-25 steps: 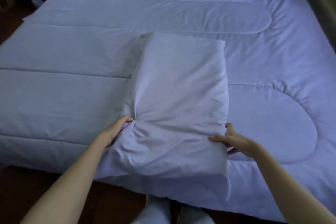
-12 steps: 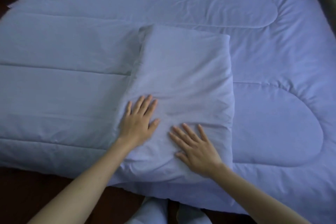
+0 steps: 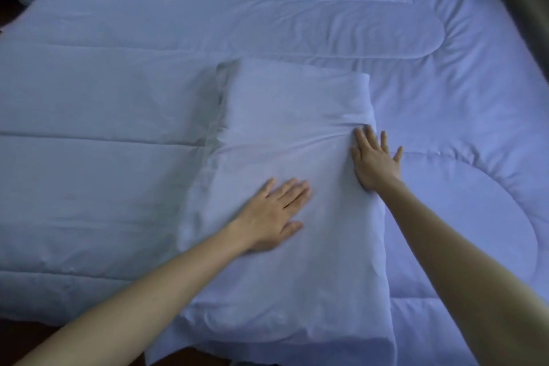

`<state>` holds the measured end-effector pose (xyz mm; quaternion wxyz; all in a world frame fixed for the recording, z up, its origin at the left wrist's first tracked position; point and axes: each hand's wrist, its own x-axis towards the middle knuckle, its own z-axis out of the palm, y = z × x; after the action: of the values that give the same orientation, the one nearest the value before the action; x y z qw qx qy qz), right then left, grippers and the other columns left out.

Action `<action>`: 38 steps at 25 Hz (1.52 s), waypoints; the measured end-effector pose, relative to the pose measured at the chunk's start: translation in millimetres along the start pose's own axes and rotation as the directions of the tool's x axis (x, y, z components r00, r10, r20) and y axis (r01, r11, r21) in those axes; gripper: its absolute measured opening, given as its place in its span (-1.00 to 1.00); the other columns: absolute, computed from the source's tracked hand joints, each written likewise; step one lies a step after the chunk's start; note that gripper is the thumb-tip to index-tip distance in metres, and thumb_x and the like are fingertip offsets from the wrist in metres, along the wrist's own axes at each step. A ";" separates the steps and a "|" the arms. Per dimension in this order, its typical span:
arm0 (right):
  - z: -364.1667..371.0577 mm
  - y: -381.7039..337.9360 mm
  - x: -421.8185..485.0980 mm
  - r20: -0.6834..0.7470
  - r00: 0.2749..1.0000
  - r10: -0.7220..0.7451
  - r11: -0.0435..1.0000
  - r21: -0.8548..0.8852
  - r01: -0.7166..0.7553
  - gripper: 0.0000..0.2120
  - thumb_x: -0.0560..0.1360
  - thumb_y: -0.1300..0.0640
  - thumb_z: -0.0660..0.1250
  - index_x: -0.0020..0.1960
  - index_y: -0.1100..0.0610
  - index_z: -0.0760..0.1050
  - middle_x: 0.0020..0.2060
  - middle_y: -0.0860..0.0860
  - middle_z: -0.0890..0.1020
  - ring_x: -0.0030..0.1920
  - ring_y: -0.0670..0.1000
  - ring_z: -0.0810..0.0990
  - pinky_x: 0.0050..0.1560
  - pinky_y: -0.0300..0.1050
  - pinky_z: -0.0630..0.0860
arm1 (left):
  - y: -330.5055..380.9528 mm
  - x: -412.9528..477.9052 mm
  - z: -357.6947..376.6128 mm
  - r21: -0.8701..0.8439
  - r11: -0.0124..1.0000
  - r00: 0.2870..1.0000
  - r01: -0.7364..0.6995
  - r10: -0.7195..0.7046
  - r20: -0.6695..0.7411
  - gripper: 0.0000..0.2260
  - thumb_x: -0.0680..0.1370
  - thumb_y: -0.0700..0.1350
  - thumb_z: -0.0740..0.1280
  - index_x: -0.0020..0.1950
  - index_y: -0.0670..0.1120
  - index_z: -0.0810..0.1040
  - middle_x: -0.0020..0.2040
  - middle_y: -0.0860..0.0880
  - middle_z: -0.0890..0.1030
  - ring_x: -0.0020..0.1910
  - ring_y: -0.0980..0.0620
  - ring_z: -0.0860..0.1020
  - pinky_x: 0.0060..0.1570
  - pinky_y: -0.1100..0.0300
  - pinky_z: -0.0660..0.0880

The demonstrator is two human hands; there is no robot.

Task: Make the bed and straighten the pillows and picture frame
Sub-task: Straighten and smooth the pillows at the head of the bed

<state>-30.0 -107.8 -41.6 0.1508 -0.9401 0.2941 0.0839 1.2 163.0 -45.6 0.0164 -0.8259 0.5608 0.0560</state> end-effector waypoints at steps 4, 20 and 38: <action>3.4 -32.0 -37.1 -0.279 0.949 -0.145 0.980 0.093 0.177 -0.53 0.61 0.04 0.10 0.49 0.13 0.22 0.52 0.05 0.21 0.54 0.13 0.09 0.46 0.28 0.04 | -66.0 87.5 -8.1 -0.015 0.972 0.972 0.234 -0.234 0.002 -0.44 0.61 0.12 0.00 0.56 -0.06 -0.01 0.59 -0.01 0.04 0.56 0.04 0.01 0.49 -0.06 -0.09; -29.9 -18.0 167.4 -0.120 0.970 0.210 0.978 0.020 -0.209 -0.50 0.63 -0.02 -0.10 0.53 0.10 0.08 0.55 0.00 0.10 0.55 0.15 -0.05 0.43 0.39 -0.11 | -255.7 165.5 -23.6 -0.357 0.494 0.570 0.793 -0.809 0.147 -0.42 0.62 0.17 -0.04 0.54 -0.14 0.08 0.53 -0.21 0.19 0.49 -0.24 0.20 0.46 -0.19 0.07; 20.8 -93.6 -19.2 -0.261 0.878 -0.402 0.915 -0.113 0.386 -0.44 0.58 -0.10 -0.04 0.52 0.11 0.14 0.53 0.00 0.17 0.54 0.10 0.10 0.45 0.23 -0.01 | -115.0 91.6 8.4 -0.064 0.887 0.882 0.458 -0.462 -0.089 -0.43 0.60 0.12 0.01 0.55 -0.11 0.06 0.58 -0.03 0.08 0.56 0.02 0.03 0.48 -0.11 -0.11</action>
<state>7.0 -17.6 -34.6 0.0946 -0.9865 0.1123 -0.0732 140.7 121.7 -68.2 -0.0163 -0.9373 0.3477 0.0199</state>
